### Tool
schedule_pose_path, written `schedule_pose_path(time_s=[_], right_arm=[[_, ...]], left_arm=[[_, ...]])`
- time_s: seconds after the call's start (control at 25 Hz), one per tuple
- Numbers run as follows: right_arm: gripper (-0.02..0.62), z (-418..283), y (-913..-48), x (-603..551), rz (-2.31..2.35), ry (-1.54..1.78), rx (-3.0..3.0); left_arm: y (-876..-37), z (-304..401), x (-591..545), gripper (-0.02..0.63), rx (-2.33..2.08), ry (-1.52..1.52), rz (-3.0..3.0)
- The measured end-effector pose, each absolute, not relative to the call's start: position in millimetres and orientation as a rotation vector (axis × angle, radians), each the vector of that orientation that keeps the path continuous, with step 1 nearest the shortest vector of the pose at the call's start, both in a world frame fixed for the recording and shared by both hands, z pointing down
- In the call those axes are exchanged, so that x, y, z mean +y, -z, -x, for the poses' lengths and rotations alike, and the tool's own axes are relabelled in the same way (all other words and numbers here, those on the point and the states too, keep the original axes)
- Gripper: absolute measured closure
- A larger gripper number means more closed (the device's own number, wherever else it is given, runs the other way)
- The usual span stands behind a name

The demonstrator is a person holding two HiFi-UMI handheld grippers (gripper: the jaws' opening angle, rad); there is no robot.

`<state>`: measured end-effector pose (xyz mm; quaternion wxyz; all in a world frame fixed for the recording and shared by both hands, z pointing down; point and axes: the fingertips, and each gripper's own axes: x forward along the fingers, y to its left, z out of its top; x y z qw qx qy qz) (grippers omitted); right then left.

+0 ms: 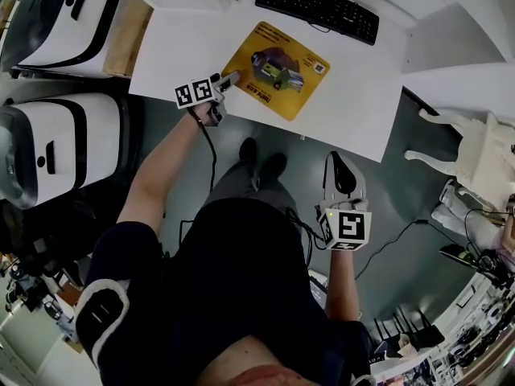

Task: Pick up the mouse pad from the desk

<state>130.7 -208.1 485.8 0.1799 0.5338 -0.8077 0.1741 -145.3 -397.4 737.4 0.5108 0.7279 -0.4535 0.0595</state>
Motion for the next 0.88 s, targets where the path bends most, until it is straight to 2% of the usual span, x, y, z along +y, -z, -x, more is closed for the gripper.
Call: schedule_pose_path(time_s=[0.2, 0.44, 0.56, 0.68, 0.76, 0.88], right_arm=[[0.597, -130, -490, -211, -1.510, -0.530, -2.285], [0.597, -125, -495, -214, -1.493, -0.560, -2.289], [0.597, -123, -495, -214, -1.490, -0.564, -2.287], [0.597, -126, -497, -215, -1.492, -0.577, -2.283], [0.597, -128, -501, -215, -1.494, -0.594, -2.279], [0.597, -129, -503, -216, -1.492, -0.608, -2.277]], left_arm=[[-737, 146, -405, 0.177, -1.070, -0.103, -1.707], [-739, 129, -410, 0.231, -1.009, -0.091, -1.702], [-742, 126, -419, 0.291, -1.024, -0.085, -1.686], [-750, 133, -424, 0.386, -1.043, -0.101, -1.648], [-755, 134, -425, 0.474, -1.040, -0.128, -1.631], [-759, 131, -425, 0.509, -1.023, -0.175, -1.630]])
